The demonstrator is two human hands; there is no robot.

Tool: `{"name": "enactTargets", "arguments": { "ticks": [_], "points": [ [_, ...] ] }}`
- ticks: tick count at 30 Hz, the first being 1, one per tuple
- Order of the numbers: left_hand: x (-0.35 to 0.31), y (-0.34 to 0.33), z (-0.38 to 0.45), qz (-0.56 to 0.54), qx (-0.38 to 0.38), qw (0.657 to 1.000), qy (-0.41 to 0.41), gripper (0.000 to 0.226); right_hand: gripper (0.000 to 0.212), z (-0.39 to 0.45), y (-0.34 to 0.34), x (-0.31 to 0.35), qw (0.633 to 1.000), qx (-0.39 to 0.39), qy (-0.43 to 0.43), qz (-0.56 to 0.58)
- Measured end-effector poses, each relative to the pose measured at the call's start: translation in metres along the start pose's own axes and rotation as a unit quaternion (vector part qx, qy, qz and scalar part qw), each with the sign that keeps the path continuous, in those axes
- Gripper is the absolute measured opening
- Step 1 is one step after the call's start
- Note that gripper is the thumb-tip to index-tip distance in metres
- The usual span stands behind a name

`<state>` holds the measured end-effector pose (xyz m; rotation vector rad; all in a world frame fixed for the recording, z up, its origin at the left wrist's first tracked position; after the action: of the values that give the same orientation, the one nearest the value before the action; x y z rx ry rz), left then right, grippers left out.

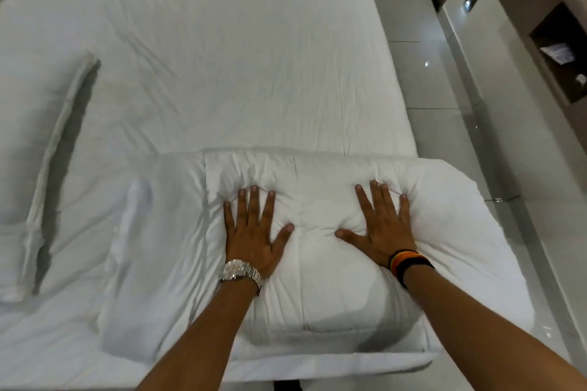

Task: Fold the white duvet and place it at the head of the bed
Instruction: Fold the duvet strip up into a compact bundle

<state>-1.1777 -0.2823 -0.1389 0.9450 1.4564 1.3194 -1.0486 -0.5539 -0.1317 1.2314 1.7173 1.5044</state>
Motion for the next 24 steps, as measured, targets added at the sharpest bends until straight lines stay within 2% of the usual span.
{"name": "enactTargets", "arguments": {
  "ticks": [3,4,8,11,13,16,18,20,22,24],
  "points": [
    [0.028,0.007,-0.003,0.013,-0.042,0.999,0.002,0.085,0.111,-0.007,0.003,-0.027,0.997,-0.071,0.01,-0.005],
    [0.038,0.008,-0.007,0.023,-0.055,0.998,0.005,0.086,0.112,-0.013,-0.001,-0.033,0.997,-0.07,0.009,-0.014],
    [0.044,-0.001,-0.01,0.046,-0.015,0.999,0.018,0.083,0.115,-0.012,-0.015,-0.025,0.999,0.008,-0.024,-0.025],
    [0.038,0.004,-0.002,0.055,0.016,0.998,0.037,0.082,0.117,-0.002,0.001,-0.018,0.999,0.017,-0.025,-0.014],
    [0.037,0.011,-0.011,0.062,0.012,0.997,0.046,0.082,0.118,0.003,0.017,-0.004,1.0,-0.01,0.008,0.014],
    [0.031,0.03,-0.035,0.068,-0.015,0.996,0.055,0.082,0.117,0.021,0.031,0.049,0.993,-0.023,0.107,0.052],
    [0.037,0.048,-0.056,0.092,-0.051,0.986,0.126,0.083,0.116,0.037,0.032,0.094,0.982,-0.019,0.18,0.06],
    [0.054,0.064,-0.085,0.1,-0.077,0.963,0.237,0.085,0.114,0.048,0.027,0.126,0.971,0.004,0.235,0.047],
    [0.073,0.067,-0.112,0.105,-0.054,0.951,0.287,0.084,0.11,0.048,0.01,0.131,0.968,0.023,0.248,0.032],
    [0.083,0.053,-0.128,0.094,0.01,0.949,0.299,0.082,0.108,0.042,-0.015,0.124,0.969,0.048,0.243,0.003]
  ]
}}
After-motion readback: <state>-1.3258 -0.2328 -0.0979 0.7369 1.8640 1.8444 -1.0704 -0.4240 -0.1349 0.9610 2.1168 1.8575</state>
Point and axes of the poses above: each hand's wrist, its own z-axis towards the middle knuckle, its own y-axis out of the back of the hand, x = y × z, the point moved 3 cm from there along z, towards the middle knuckle, and after that the axes turned 2 degrees about z, right-handed, at the moved point
